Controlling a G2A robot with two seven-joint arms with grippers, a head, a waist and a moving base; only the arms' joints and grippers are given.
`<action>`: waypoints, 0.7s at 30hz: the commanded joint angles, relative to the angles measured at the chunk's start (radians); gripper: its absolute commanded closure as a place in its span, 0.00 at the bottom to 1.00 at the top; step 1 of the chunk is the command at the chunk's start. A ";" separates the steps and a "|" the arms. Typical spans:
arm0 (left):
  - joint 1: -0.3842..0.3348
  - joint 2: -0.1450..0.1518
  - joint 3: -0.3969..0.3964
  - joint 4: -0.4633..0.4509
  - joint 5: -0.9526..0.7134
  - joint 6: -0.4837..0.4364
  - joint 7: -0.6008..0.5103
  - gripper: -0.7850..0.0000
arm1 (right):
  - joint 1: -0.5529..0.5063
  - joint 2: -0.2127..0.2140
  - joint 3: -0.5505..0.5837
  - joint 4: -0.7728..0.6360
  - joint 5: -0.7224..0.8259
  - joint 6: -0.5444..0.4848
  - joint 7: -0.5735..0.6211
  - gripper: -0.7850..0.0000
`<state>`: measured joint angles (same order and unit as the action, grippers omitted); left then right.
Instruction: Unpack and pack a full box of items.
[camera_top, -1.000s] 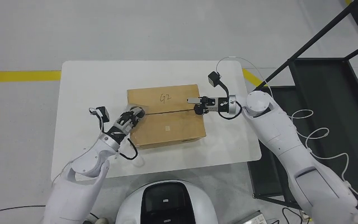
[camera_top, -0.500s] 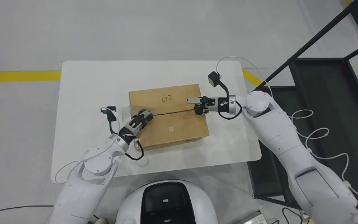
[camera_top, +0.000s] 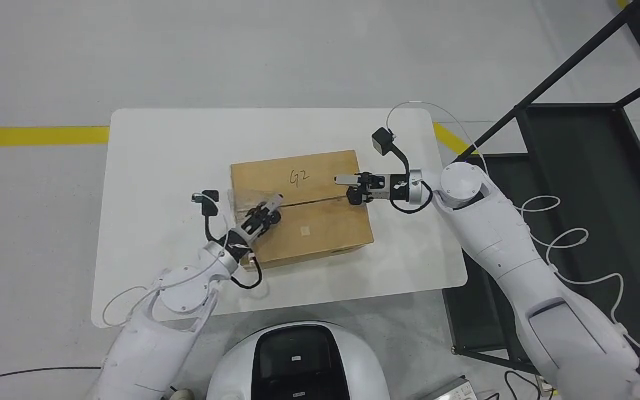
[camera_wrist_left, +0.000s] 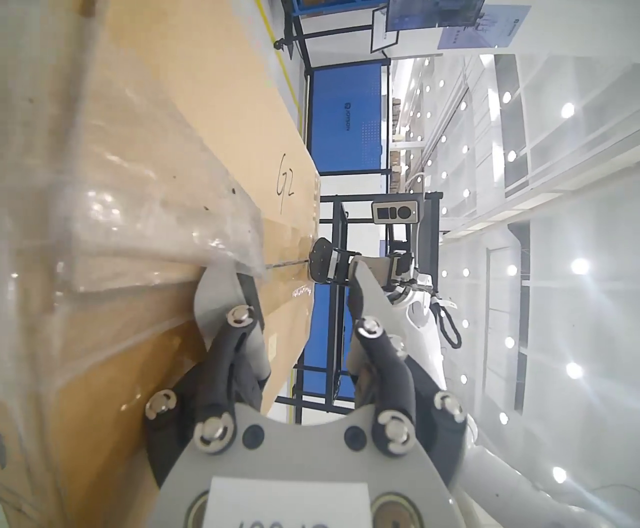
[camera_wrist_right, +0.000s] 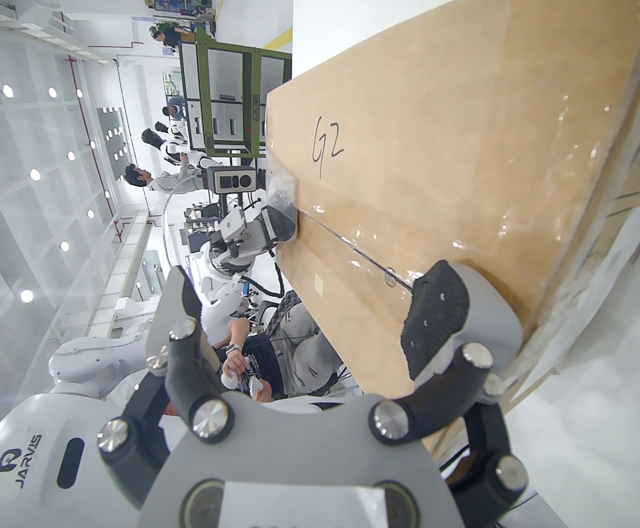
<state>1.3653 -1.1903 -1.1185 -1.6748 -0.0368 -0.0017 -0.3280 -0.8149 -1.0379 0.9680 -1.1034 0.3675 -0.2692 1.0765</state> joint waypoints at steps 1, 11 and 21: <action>-0.001 -0.001 0.004 -0.005 0.008 -0.013 -0.010 0.00 | 0.000 0.000 0.000 0.000 0.000 0.000 0.000 0.00; -0.024 -0.009 0.029 0.004 -0.008 -0.129 -0.048 0.00 | 0.000 0.000 0.000 0.000 0.000 0.000 0.000 0.00; -0.016 -0.013 0.001 0.038 -0.107 -0.221 -0.074 0.00 | -0.013 0.005 0.028 -0.010 0.020 -0.001 -0.016 0.00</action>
<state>1.3426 -1.2044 -1.1089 -1.6365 -0.1322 -0.2227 -0.3957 -0.8230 -1.0360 0.9803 -1.1103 0.3748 -0.2685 1.0610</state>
